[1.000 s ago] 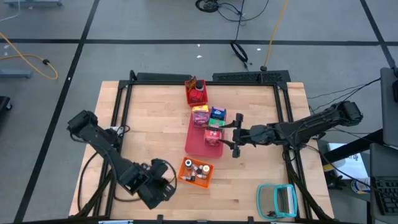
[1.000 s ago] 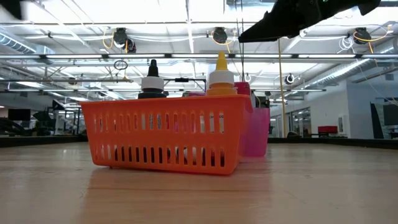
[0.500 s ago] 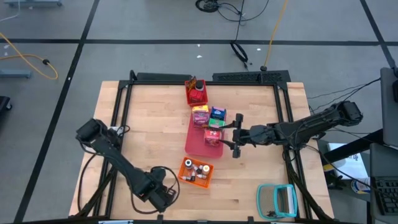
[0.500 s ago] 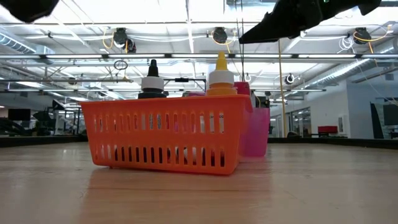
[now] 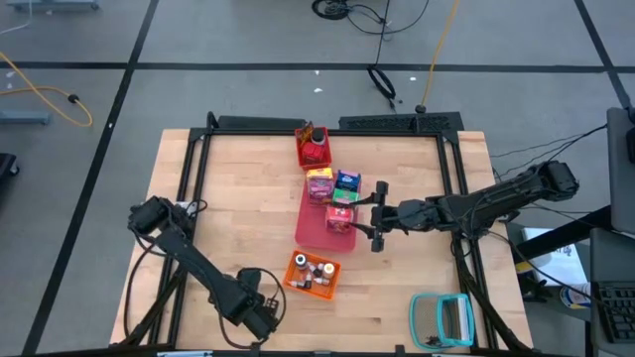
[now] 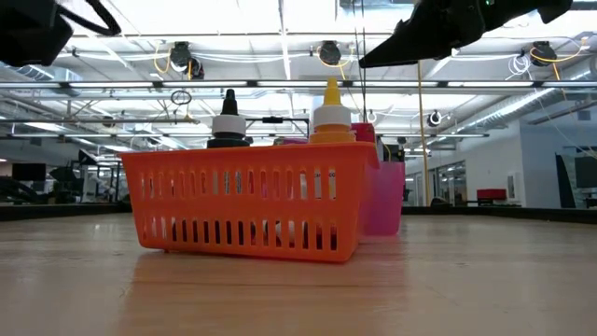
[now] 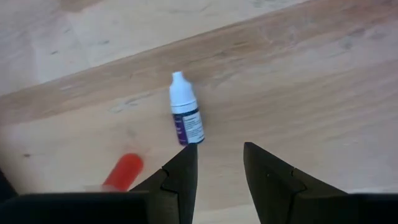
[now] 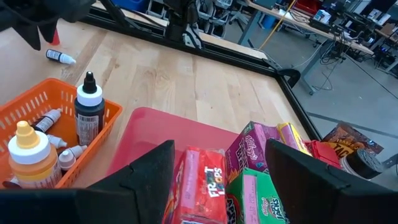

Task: Pick & Place Kitchen Items
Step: Put the small violet food coloring bottle into the orange bin

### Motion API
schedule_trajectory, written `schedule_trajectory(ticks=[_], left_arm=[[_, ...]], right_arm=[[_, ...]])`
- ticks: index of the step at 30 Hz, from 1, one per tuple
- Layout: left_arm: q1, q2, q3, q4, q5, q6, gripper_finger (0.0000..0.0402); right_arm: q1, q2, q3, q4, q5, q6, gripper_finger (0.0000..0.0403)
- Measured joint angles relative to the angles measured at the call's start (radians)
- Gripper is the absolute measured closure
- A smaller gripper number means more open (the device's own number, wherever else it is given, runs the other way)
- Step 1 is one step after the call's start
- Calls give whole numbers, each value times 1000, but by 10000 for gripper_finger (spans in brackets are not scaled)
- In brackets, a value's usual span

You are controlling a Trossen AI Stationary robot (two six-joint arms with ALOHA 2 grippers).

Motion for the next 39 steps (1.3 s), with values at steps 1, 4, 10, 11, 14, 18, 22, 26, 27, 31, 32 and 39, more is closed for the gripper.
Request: schedule_trajectory(ticks=[1, 4, 10, 11, 14, 18, 22, 26, 27, 31, 32, 39], left_arm=[[0, 5, 0, -2, 13, -7, 273], [0, 23, 0, -35, 51, -47, 273], [-8, 37, 0, -47, 59, -65, 273], [-7, 37, 0, -44, 42, -64, 273], [-7, 37, 0, -36, -6, -78, 273], [-6, 37, -7, -51, -8, -89, 273], [-6, 37, -46, -33, 13, -113, 273], [-6, 37, -117, 54, 17, -109, 273], [-6, 32, -131, 77, 11, -108, 273], [-5, 26, -197, 192, 3, -90, 279], [-4, 26, -202, 204, 2, -84, 287], [-6, 16, -207, 199, -42, -35, 367]], right_arm=[[0, 0, 0, 0, 0, 0, 161], [0, 0, 0, 0, 0, 0, 161], [0, 0, 0, -3, 0, 1, 161], [0, 0, 0, -5, 0, 1, 161], [0, 0, 0, -7, 0, 1, 161], [0, 0, 0, -7, 0, 2, 161], [0, 0, 0, -8, 0, 2, 161], [0, 0, 0, -8, 0, 2, 161], [0, 0, 0, -8, 0, 2, 161], [0, 0, -1, -8, -1, 2, 161], [0, 0, -1, -8, -1, 2, 161], [0, 0, -1, -8, -1, 26, 161]])
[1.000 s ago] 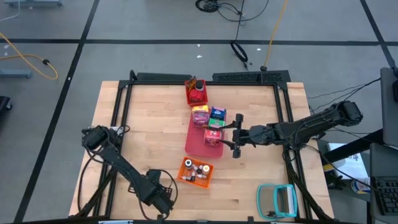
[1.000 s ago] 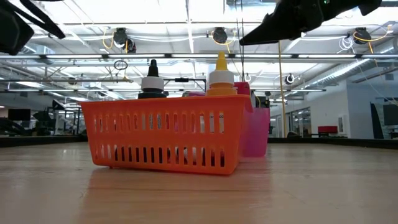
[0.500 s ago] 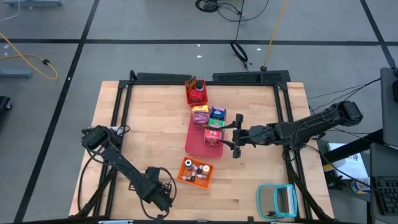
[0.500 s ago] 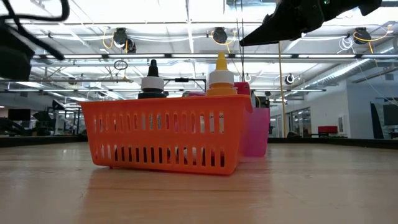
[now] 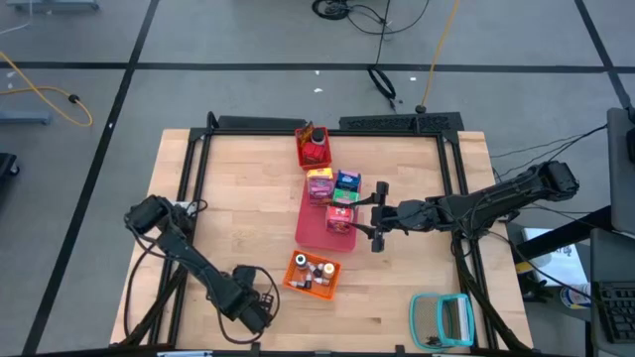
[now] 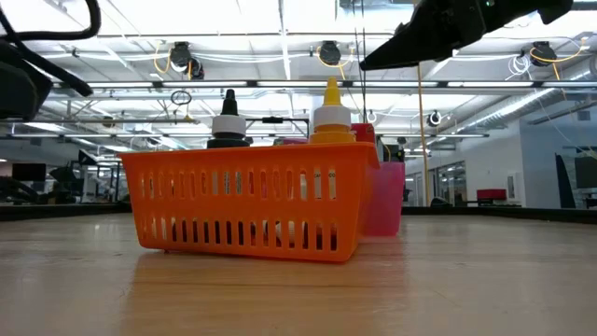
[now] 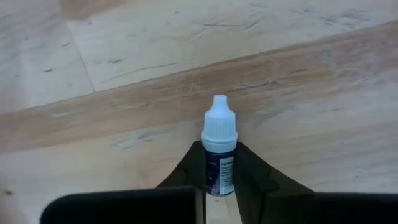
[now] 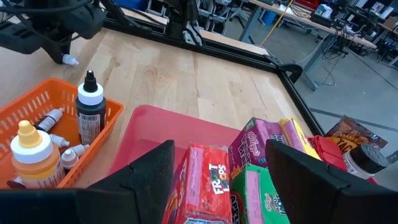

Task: Pick & Place Kitchen Items
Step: Put the small violet food coloring bottle into the orange bin

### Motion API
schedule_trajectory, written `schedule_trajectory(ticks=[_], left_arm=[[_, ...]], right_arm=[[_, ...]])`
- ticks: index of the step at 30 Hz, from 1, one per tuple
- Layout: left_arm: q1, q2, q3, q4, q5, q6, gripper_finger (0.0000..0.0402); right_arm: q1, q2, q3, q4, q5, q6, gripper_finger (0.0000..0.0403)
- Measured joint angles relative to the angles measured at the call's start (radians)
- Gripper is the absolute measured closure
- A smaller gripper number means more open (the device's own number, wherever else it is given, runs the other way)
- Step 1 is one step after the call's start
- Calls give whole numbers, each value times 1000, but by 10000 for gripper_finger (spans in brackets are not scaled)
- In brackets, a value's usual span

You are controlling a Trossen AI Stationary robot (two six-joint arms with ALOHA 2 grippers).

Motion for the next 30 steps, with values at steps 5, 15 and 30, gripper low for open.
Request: schedule_trajectory(ticks=[5, 15, 30], left_arm=[[-2, -10, -2, -20, -68, 0, 365], [-35, -1, 79, -71, -369, 25, 368], [-39, -4, 112, -92, -479, 61, 364]], right_arm=[[0, 0, 0, -6, 0, 2, 161], [0, 0, 0, -12, 0, 3, 161], [0, 0, 0, -15, 0, 21, 161]])
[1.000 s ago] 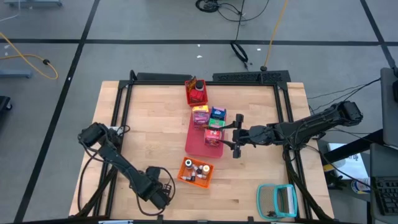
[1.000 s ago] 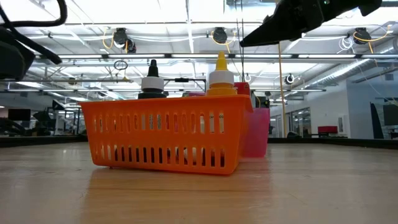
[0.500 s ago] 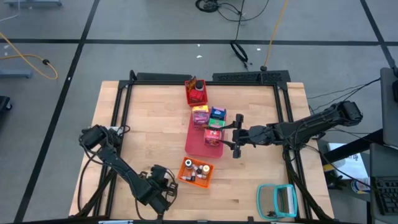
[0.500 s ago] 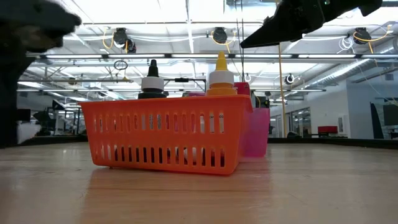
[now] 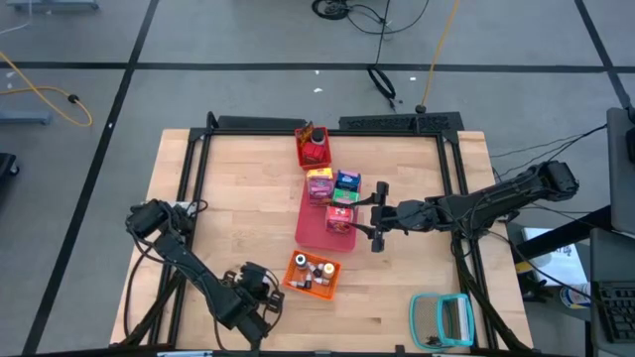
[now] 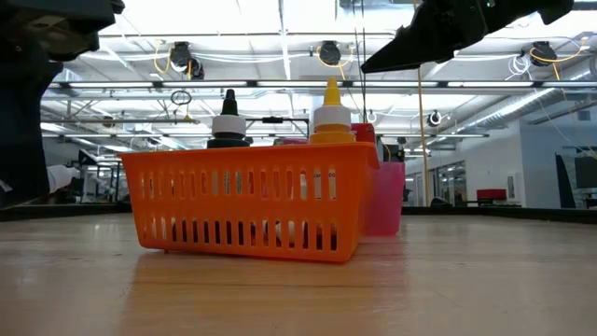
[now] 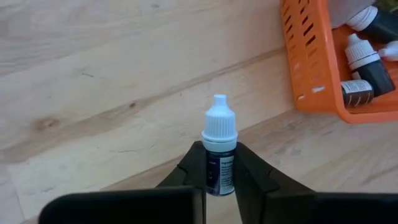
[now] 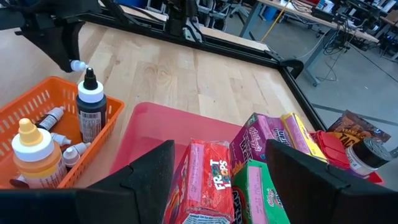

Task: Pick & Place Kitchen Items
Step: Put the small violet food coloring bottle into the orange bin

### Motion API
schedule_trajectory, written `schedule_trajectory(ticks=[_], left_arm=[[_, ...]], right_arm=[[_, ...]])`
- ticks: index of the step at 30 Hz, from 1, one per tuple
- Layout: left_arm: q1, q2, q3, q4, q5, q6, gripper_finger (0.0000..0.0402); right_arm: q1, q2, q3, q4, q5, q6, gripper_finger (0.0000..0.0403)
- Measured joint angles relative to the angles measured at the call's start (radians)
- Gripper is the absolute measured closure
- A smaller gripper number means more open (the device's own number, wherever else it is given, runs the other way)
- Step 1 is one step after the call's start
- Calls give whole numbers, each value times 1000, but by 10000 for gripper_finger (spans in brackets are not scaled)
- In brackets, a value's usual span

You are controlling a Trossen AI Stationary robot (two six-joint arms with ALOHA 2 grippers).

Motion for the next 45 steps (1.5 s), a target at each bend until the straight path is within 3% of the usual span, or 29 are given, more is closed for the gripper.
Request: schedule_trajectory(ticks=[10, 18, 22, 29, 34, 45], left_arm=[[-5, -2, 16, -38, -143, 29, 368], [-12, -5, 67, 8, -412, 194, 363], [9, -5, 56, 100, -483, 316, 368], [58, -5, 17, 275, -495, 505, 355], [76, -5, 9, 315, -503, 582, 366], [72, 8, 8, 356, -509, 600, 353]], right_arm=[[0, 0, 0, -3, 0, 0, 161], [-1, 0, 0, -3, 0, 0, 161], [-1, 0, 0, -3, 0, 0, 161], [0, 0, 0, -3, 0, 0, 161], [0, 0, 0, -3, 0, 0, 161], [0, 0, 0, -8, 0, 0, 161]])
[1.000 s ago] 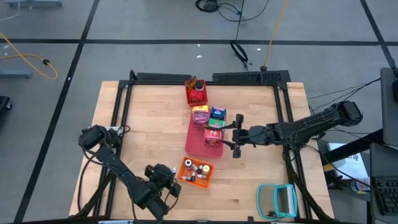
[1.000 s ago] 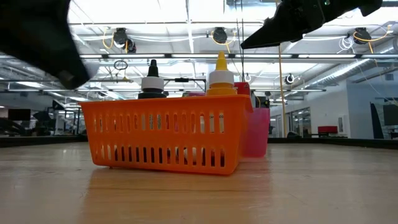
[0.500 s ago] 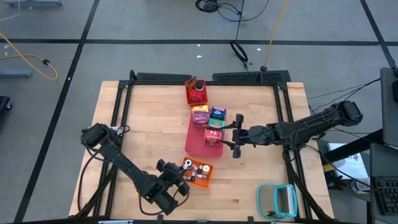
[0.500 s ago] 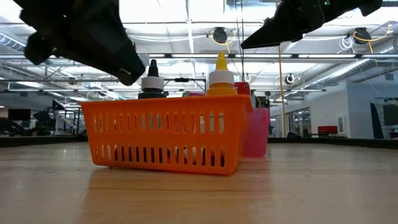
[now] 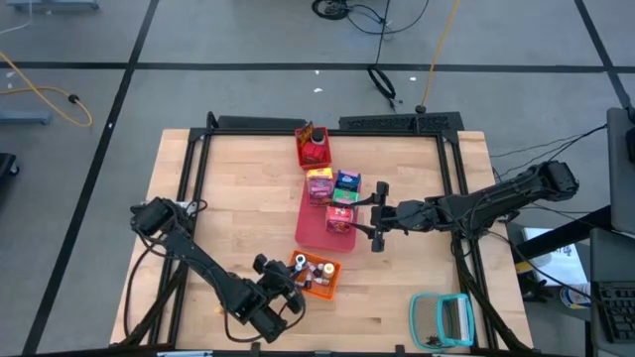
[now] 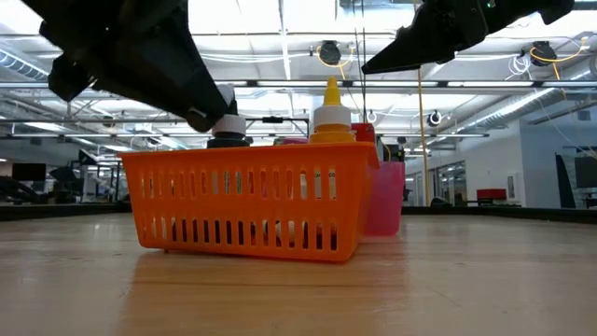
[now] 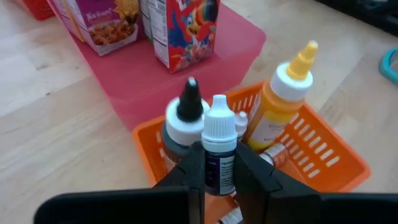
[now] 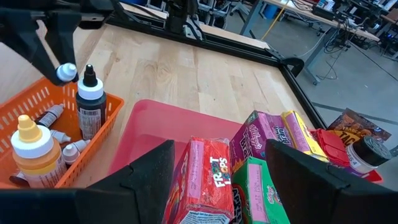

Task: Pick & Place Kitchen Items
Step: Put the small violet food coloring bottle into the orange bin

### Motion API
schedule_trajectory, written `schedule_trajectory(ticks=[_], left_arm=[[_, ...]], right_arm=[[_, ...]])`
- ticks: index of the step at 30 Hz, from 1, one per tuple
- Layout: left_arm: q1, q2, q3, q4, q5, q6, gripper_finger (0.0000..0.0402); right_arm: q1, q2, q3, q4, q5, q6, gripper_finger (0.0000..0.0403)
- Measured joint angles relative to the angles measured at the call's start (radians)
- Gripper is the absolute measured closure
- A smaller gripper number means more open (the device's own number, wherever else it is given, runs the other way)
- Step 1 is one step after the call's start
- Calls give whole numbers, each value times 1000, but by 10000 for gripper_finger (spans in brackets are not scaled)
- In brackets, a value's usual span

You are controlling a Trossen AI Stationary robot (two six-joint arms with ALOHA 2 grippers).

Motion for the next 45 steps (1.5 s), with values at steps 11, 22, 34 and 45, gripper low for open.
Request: schedule_trajectory(ticks=[11, 22, 34, 45], left_arm=[[-21, 77, -1, 29, -73, 118, 351], [-72, 128, -1, 71, -220, 32, 351], [-51, 206, 1, 134, -236, 12, 350], [-45, 206, 1, 136, -220, 17, 338]], right_arm=[[0, 0, 0, -6, 0, 0, 161], [-1, 0, 0, -5, 0, 3, 161], [-2, 0, 0, -6, 0, 8, 161], [-2, 0, 0, -6, 0, 8, 161]])
